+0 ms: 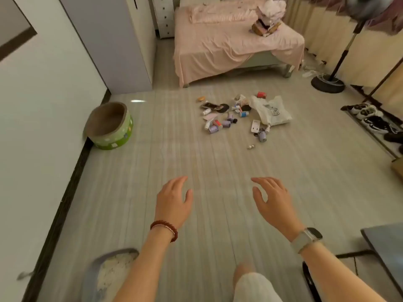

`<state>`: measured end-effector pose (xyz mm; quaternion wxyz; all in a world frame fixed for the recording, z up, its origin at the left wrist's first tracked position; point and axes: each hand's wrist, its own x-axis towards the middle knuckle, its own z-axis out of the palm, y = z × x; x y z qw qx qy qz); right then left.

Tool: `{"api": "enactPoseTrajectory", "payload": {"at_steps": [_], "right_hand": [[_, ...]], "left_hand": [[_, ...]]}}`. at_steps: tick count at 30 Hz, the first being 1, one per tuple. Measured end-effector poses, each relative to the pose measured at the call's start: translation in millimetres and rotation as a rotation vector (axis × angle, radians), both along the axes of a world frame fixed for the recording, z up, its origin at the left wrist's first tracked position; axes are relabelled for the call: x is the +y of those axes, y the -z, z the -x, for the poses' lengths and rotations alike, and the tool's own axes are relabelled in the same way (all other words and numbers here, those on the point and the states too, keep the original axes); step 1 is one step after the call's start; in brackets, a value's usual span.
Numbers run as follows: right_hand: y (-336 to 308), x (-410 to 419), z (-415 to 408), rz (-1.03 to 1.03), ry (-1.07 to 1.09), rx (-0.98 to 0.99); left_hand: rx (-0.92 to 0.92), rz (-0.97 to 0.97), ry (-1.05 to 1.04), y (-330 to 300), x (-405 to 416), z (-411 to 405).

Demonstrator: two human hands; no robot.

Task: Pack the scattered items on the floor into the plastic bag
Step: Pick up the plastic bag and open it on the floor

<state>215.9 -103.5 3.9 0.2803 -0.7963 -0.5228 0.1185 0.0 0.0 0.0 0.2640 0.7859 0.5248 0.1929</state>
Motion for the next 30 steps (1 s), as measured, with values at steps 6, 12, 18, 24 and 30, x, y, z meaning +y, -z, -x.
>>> {"api": "enactPoseTrajectory", "payload": {"at_steps": [6,12,18,24,30], "right_hand": [[59,35,-8,0.297,-0.017,0.08],[85,158,-61,0.392,-0.014,0.185],[74,335,-126,0.422,-0.035,0.132],[65,475,-165,0.435,-0.056,0.124],[88,622,-195,0.488,-0.044,0.162]], "left_hand": [[0.151,0.213,-0.025,59,42,3],[0.201,0.301,-0.035,85,153,-48],[0.266,0.276,0.008,62,328,-131],[0.238,0.233,-0.007,54,462,-178],[0.246,0.328,-0.038,82,601,-192]]}}
